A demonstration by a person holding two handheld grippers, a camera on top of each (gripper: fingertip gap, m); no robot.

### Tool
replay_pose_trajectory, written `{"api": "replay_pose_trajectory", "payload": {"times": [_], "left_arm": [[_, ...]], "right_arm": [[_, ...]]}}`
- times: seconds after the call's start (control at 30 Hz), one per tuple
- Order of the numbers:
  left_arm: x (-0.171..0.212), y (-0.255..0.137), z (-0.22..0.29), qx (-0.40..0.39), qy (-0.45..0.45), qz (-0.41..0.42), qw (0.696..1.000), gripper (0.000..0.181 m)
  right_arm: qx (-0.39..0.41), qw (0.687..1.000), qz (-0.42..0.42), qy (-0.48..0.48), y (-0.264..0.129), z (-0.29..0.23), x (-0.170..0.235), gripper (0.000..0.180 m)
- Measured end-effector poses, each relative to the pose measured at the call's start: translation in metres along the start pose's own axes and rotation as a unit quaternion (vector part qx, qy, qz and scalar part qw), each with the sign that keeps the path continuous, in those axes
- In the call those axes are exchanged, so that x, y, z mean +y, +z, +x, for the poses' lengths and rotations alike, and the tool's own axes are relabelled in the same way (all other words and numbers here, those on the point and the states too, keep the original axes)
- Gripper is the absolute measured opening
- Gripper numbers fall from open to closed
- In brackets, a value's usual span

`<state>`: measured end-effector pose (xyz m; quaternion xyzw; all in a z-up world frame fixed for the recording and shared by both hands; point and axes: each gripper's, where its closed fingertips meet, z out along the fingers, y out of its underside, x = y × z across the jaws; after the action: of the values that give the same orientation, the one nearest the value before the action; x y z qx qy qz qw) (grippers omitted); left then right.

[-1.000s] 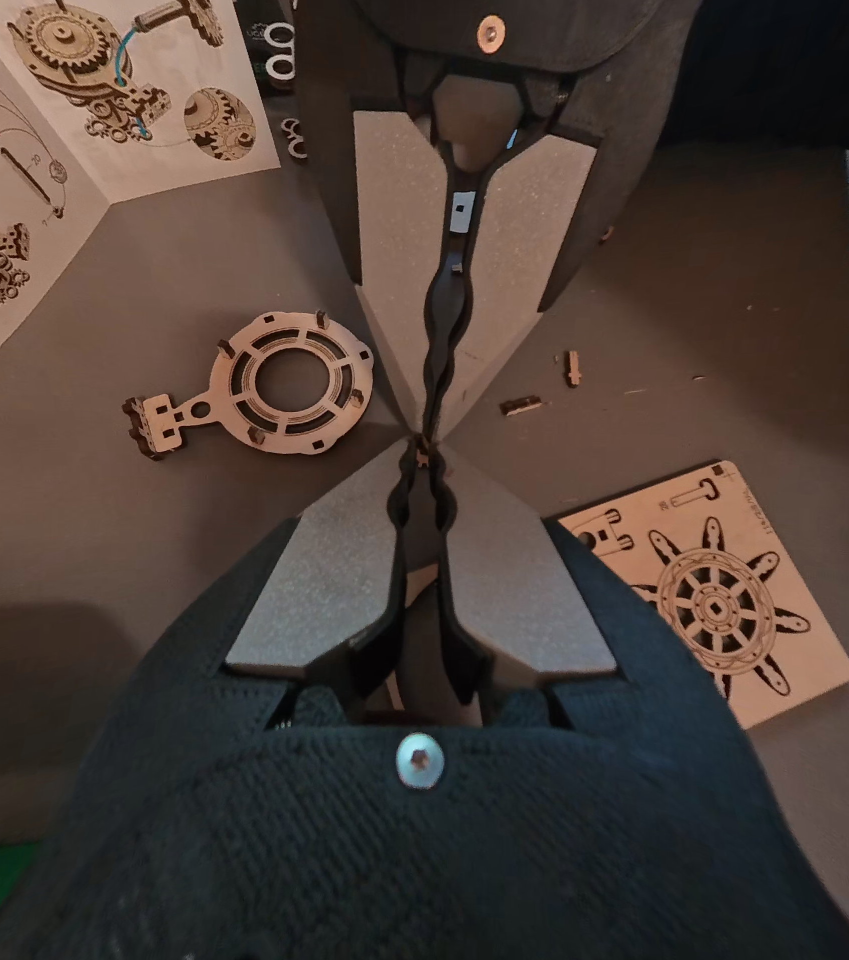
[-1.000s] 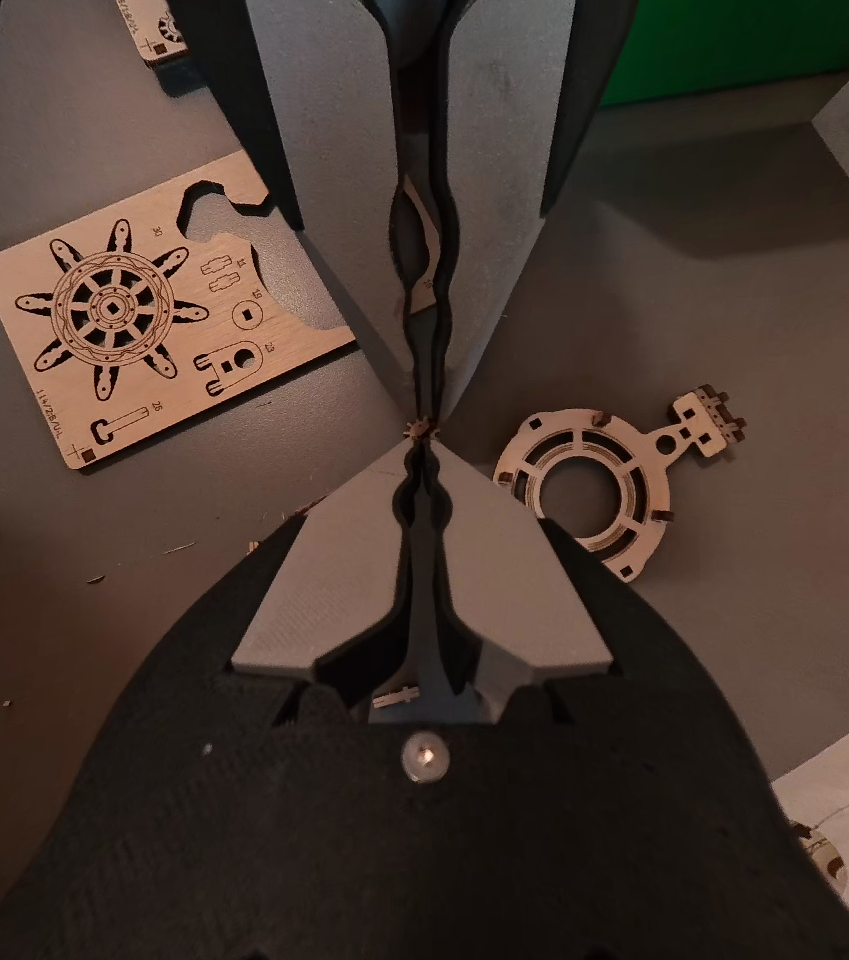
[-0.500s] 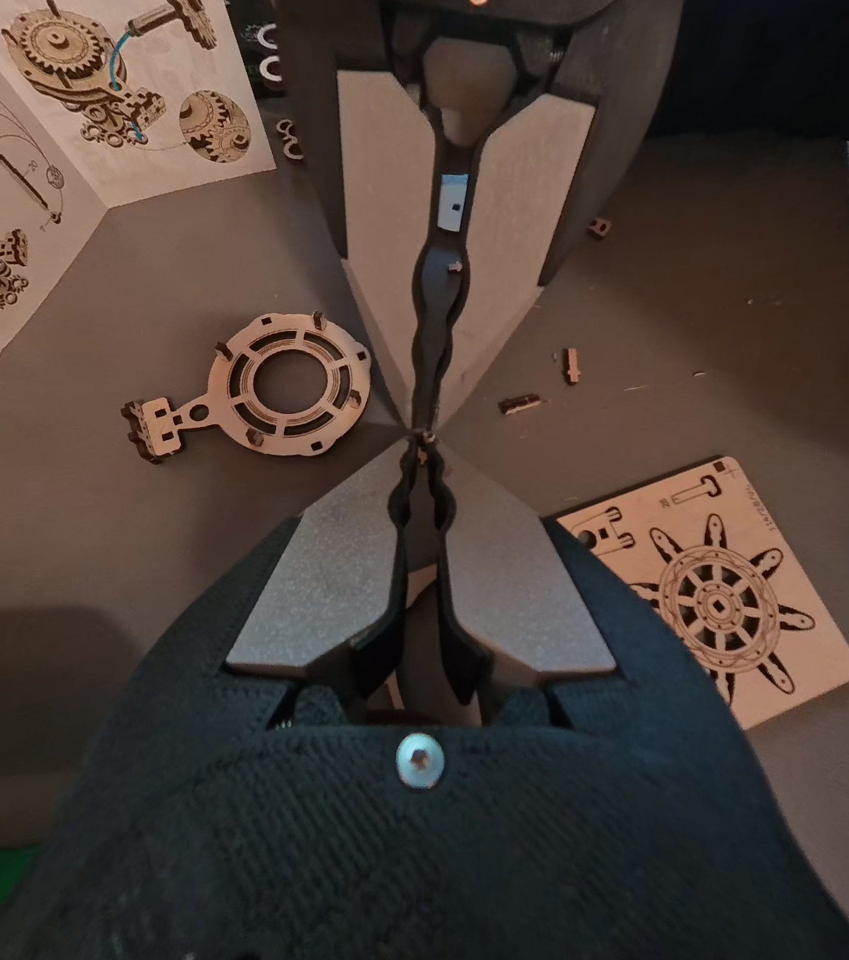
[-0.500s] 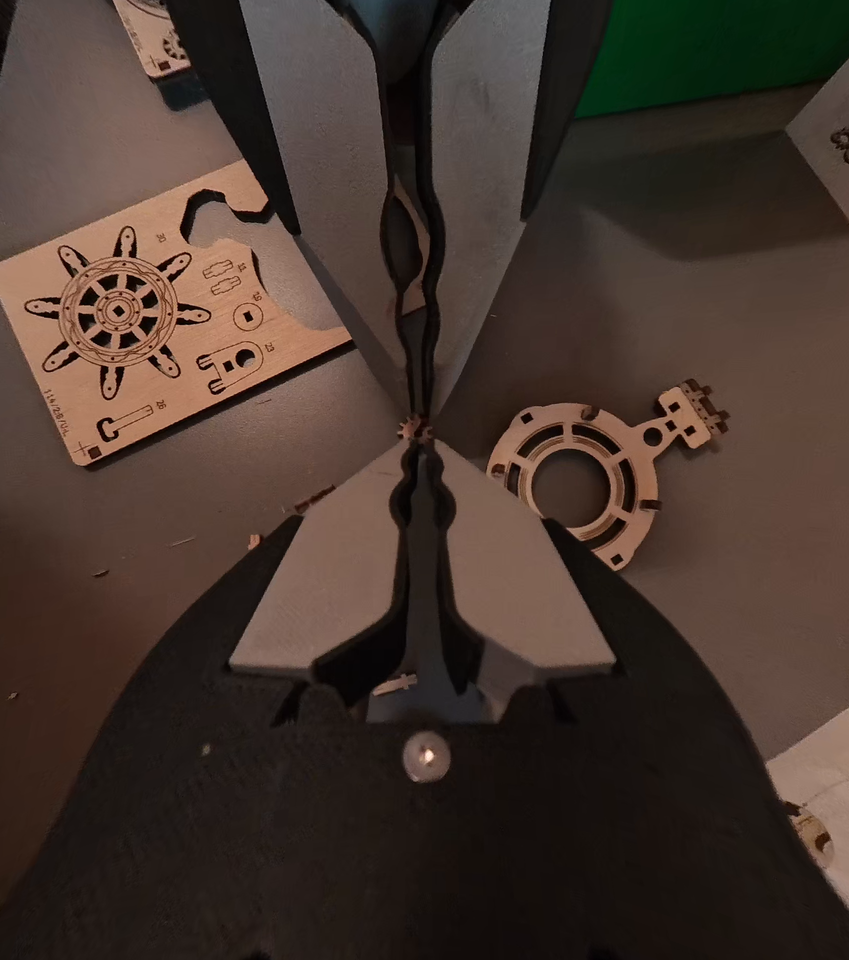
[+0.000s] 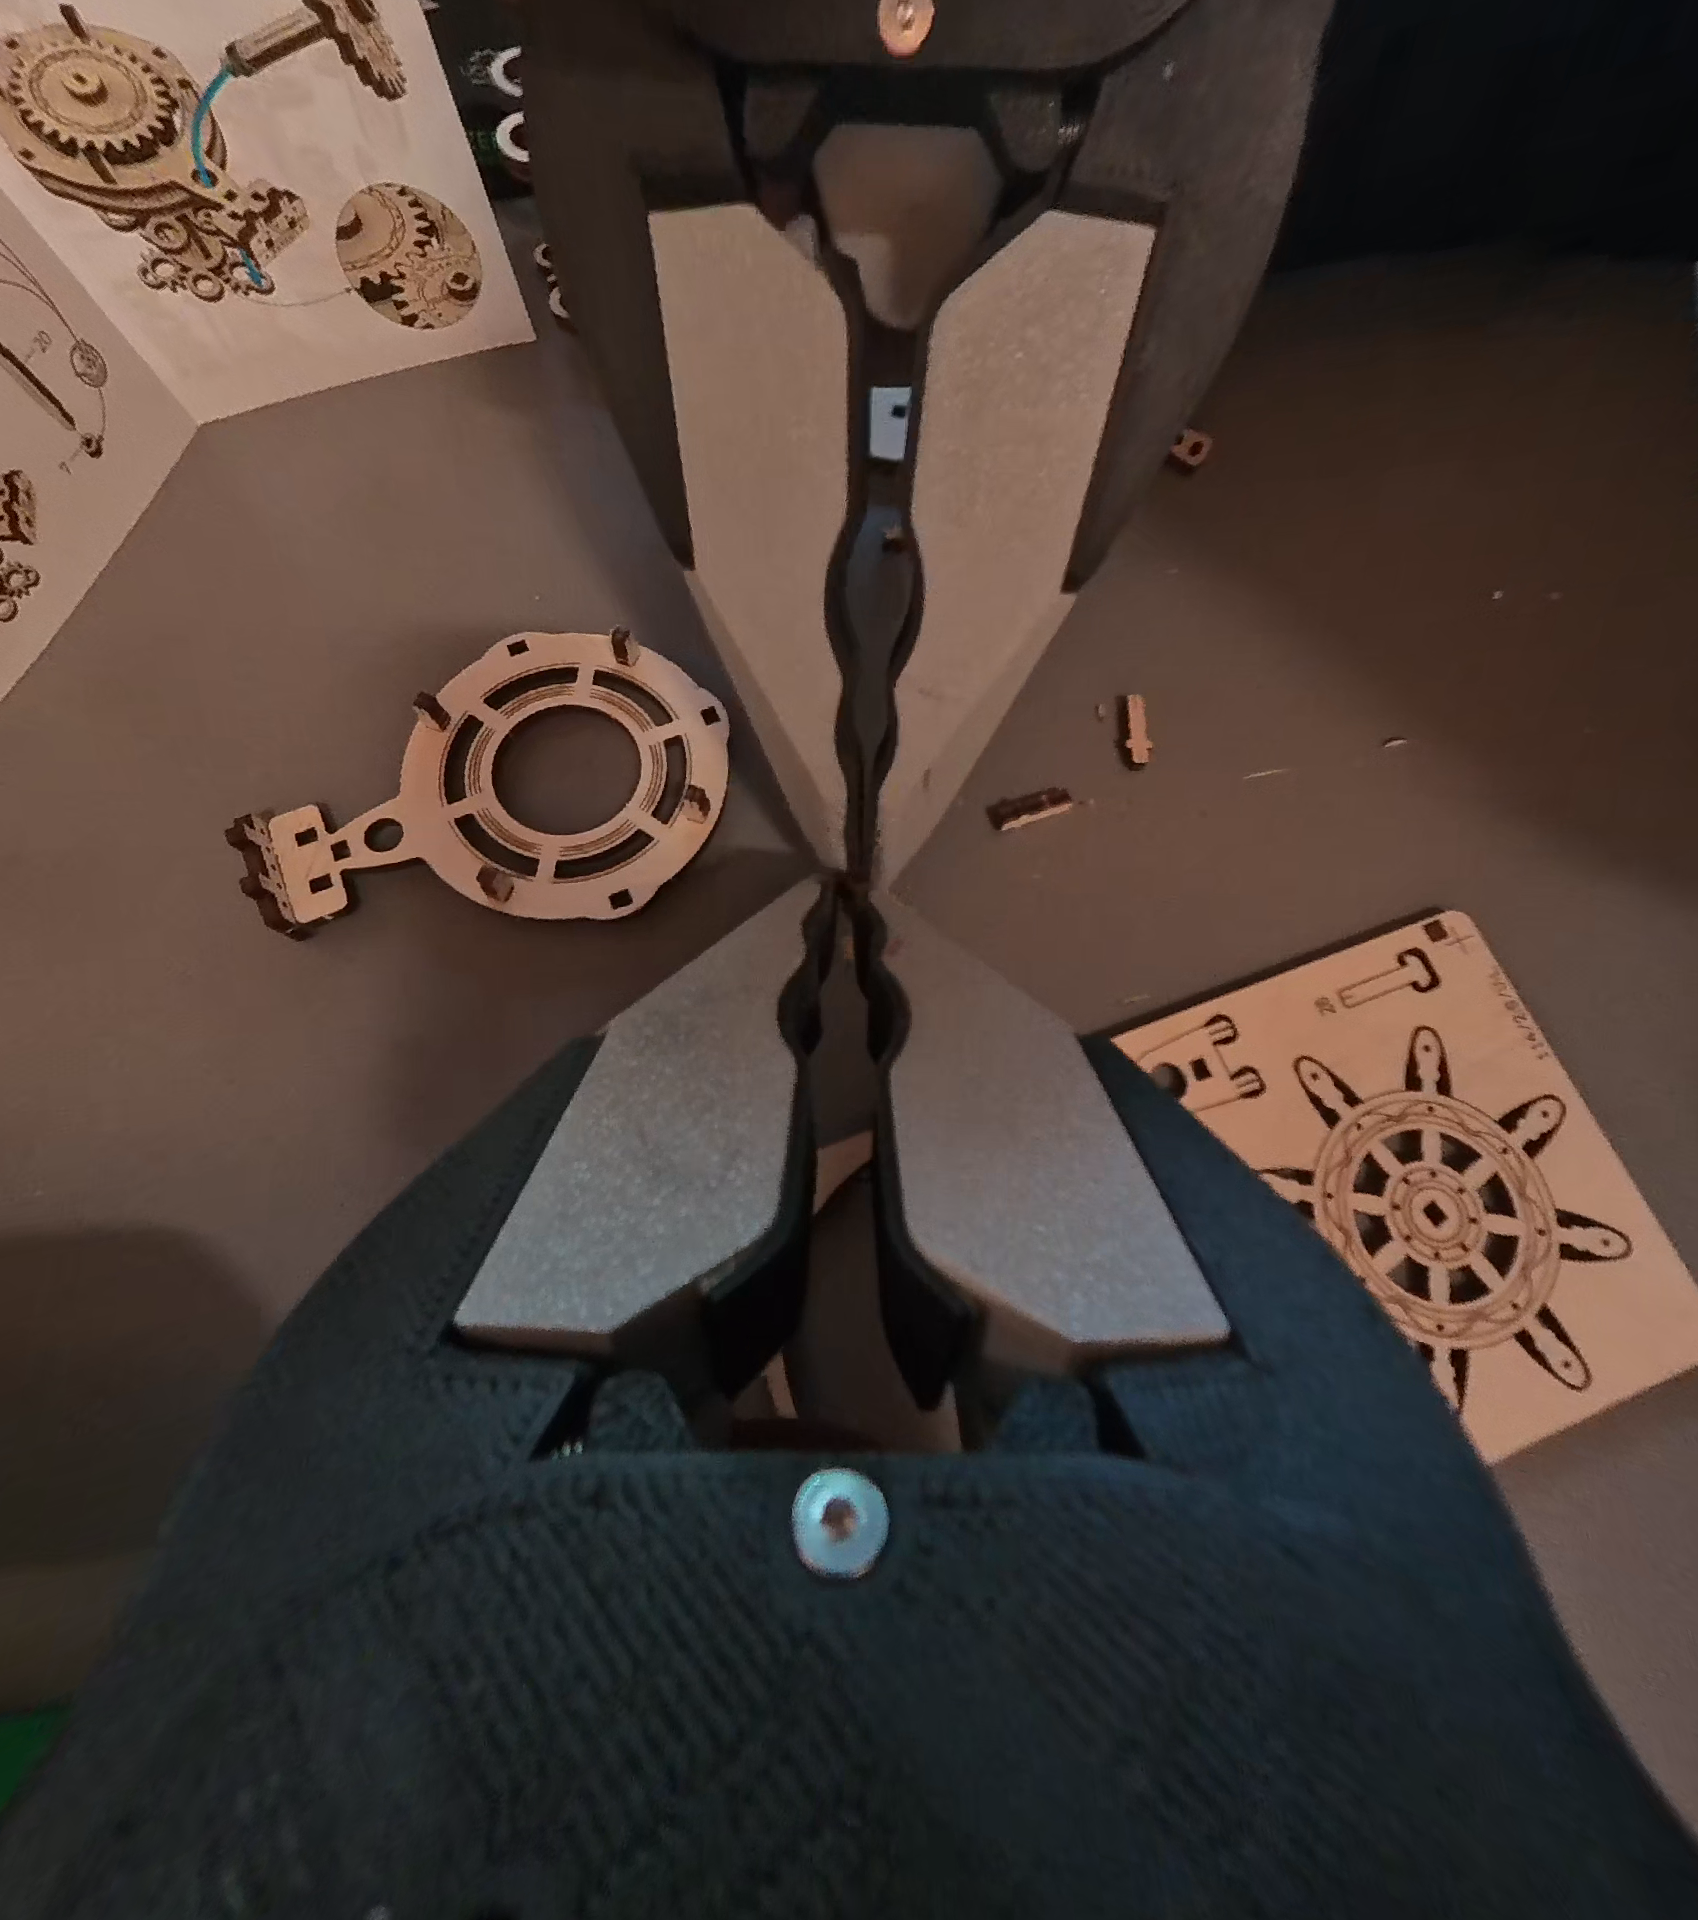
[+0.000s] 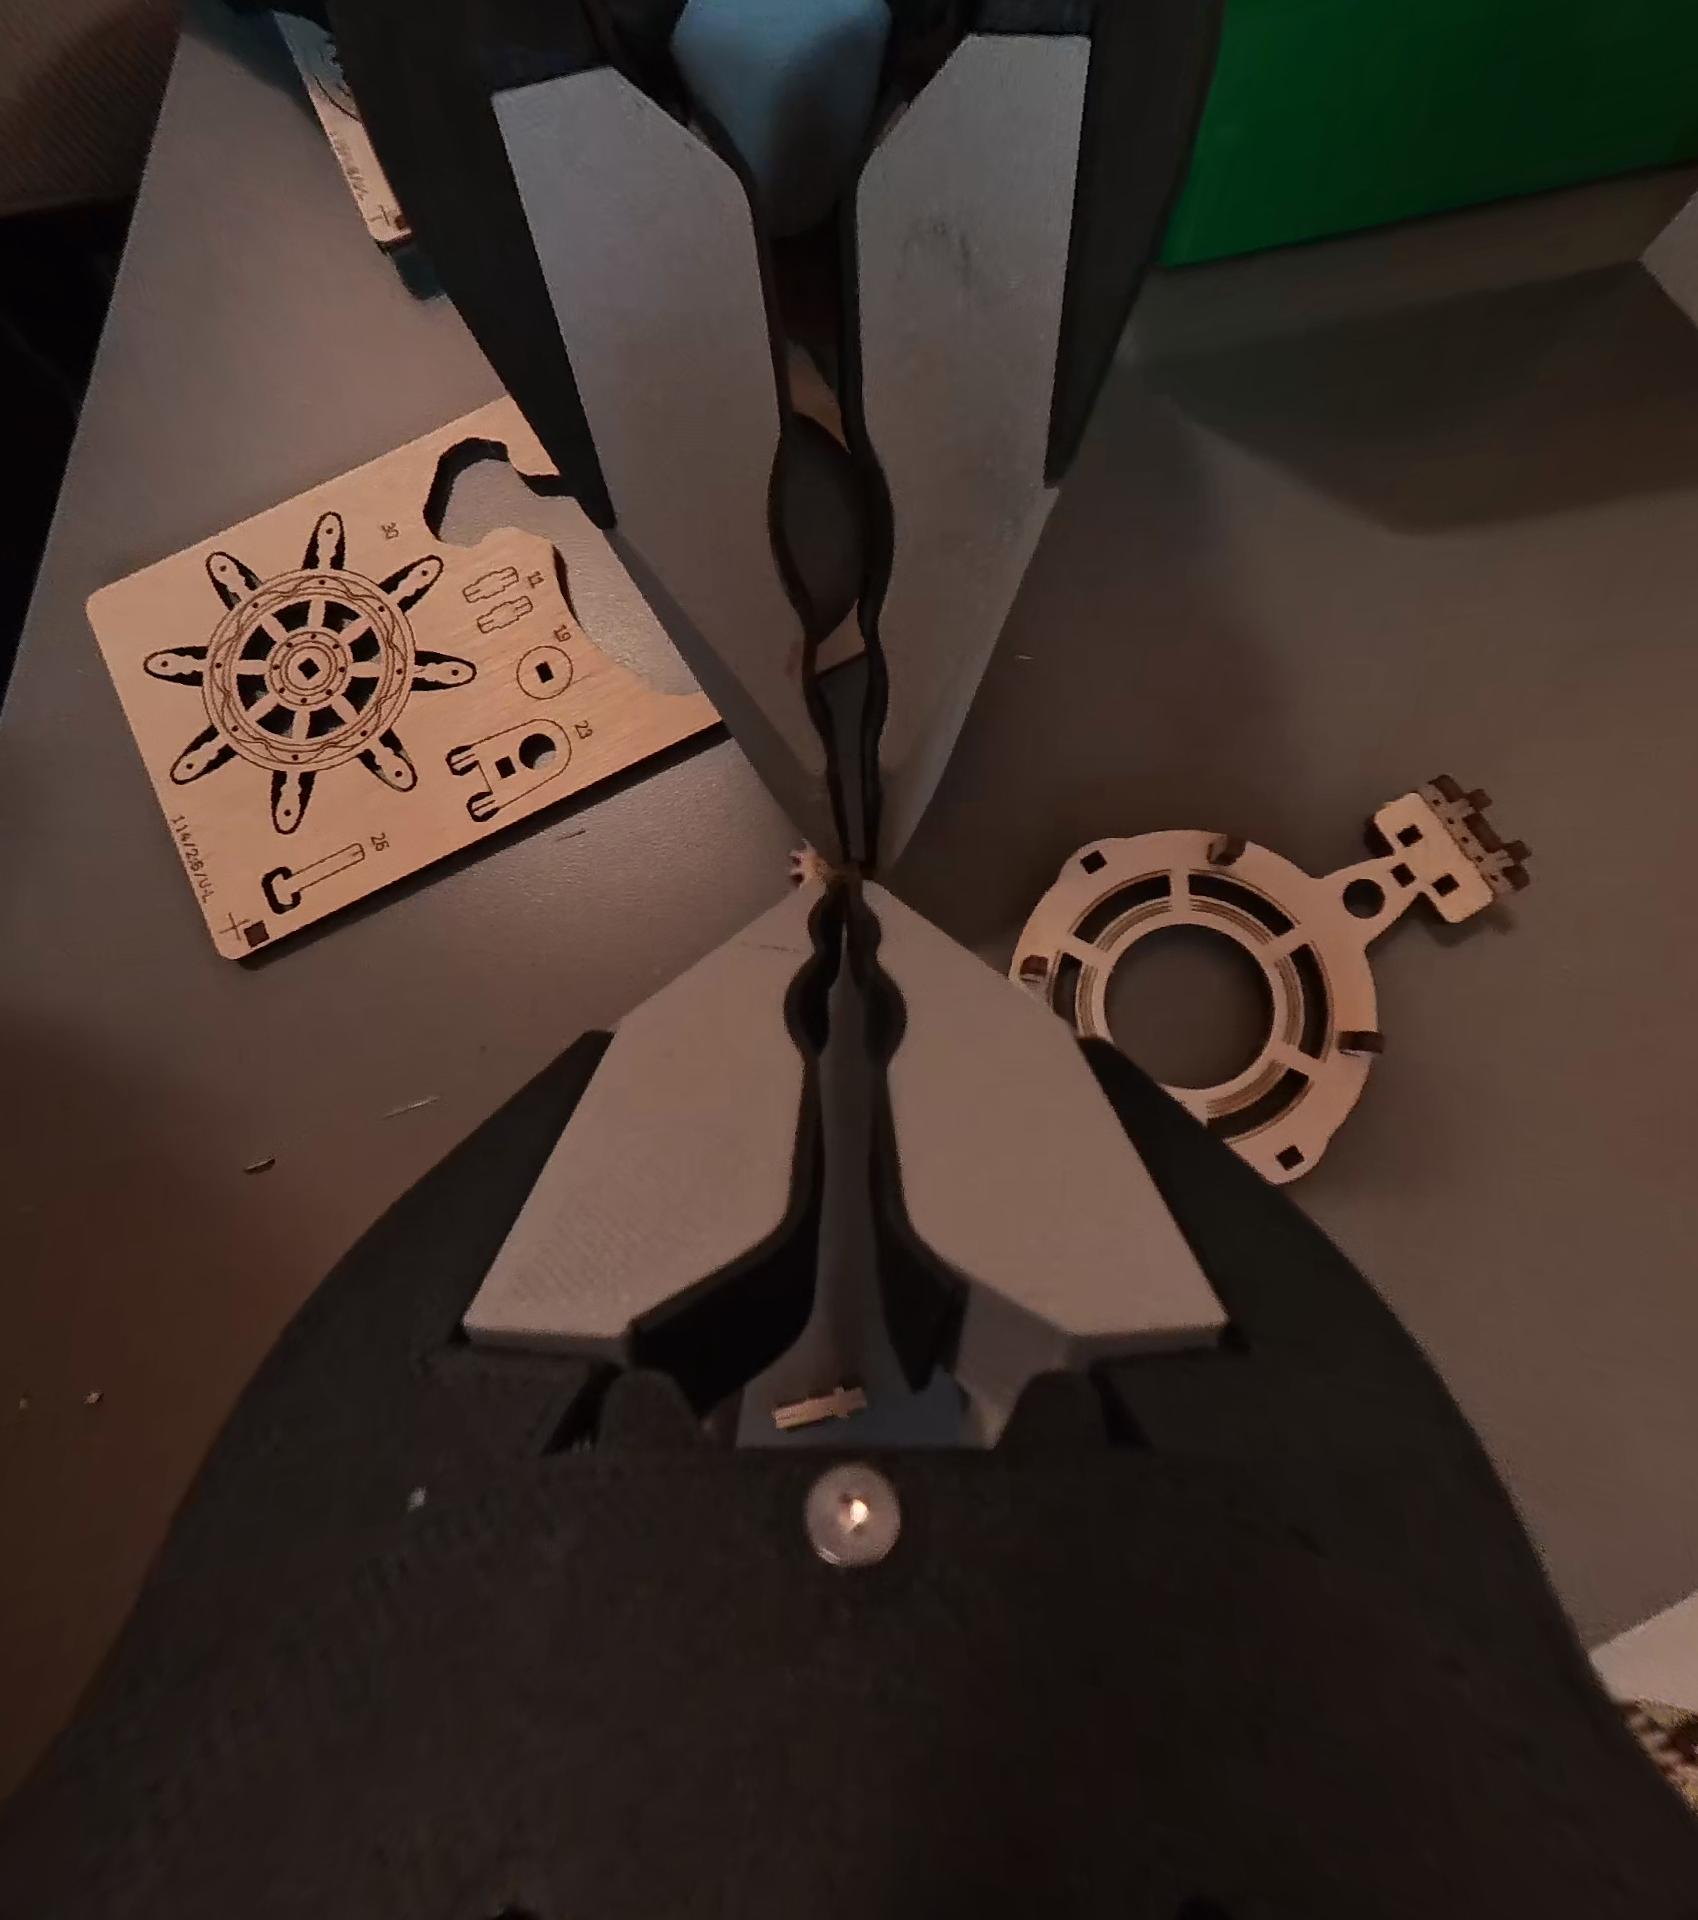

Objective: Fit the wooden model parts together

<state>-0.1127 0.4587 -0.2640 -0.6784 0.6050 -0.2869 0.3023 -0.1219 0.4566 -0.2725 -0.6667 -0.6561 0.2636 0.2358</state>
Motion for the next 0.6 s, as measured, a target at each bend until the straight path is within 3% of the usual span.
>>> {"api": "replay_pose_trajectory", "payload": {"times": [0.6], "left_arm": [[0.009,-0.004,-0.002,0.004,-0.005,-0.02,1.0,0.005]], "right_arm": [[-0.003,1.0,0.006,0.019,0.002,0.004,0.002,0.0]]}}
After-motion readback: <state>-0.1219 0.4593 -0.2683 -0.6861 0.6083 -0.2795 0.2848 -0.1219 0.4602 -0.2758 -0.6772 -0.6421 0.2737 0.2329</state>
